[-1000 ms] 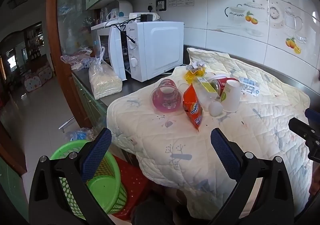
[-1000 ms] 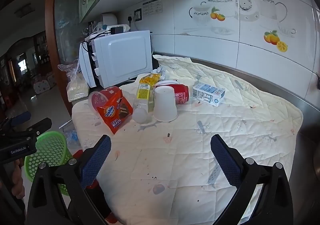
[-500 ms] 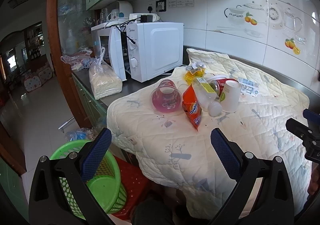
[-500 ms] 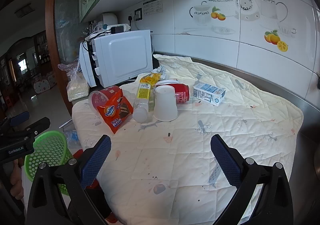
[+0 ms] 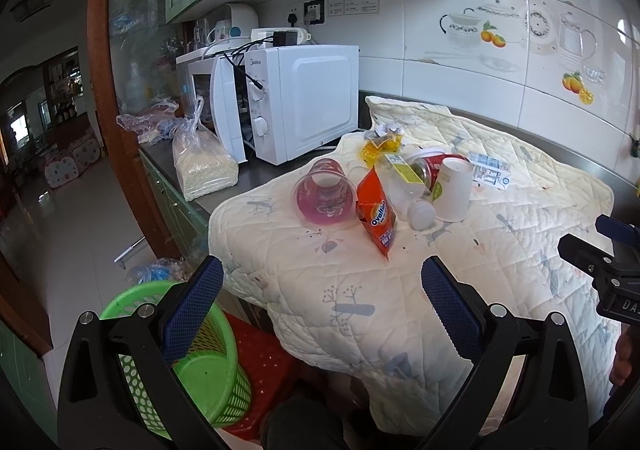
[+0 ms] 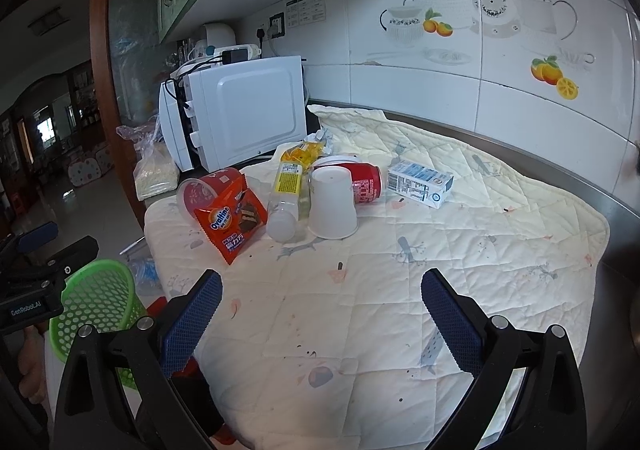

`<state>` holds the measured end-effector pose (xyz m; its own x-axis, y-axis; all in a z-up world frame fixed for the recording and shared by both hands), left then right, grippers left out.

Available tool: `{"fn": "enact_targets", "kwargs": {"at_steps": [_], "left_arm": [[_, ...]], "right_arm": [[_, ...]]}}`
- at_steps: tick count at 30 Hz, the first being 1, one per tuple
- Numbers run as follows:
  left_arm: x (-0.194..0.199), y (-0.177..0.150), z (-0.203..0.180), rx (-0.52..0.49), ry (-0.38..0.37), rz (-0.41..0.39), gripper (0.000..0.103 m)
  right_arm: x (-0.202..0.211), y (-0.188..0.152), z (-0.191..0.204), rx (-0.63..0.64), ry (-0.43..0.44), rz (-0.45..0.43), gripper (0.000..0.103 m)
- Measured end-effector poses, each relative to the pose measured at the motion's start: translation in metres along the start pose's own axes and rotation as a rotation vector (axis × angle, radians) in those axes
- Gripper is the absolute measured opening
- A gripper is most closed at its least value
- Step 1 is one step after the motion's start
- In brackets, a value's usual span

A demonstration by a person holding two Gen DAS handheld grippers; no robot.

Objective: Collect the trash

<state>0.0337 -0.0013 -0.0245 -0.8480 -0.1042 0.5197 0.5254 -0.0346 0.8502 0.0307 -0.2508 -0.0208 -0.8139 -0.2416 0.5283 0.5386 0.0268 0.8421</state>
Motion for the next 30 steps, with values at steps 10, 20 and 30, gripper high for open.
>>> {"fn": "enact_targets", "kwargs": {"at_steps": [10, 20, 30], "left_arm": [[-0.0012, -0.0010, 0.0003, 0.001, 0.003, 0.002, 0.098], [-0.0017, -0.0016, -0.0002, 0.002, 0.001, 0.004, 0.098], [-0.0034, -0.0029, -0.0018, 0.001, 0.003, 0.010, 0.098]], "right_arm": [[-0.0001, -0.0001, -0.0003, 0.000, 0.000, 0.002, 0.097], [-0.0008, -0.0012, -0.0014, -0.003, -0.002, 0.000, 0.097], [-0.0030, -0.0035, -0.0019, -0.002, 0.002, 0.006, 0.097]]}}
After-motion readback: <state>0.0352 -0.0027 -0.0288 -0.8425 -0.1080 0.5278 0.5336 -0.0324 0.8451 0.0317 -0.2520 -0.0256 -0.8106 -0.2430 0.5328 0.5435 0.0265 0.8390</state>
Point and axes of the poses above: each gripper's, at about its wrist camera, not at the fingertips, and x roughly against the way its jaws point, z to its left, y to its top, the point moved 5 cm from there along -x, roughly the way its jaws point, and after that the axes turned 7 degrees about y, right-handed, at the moved point
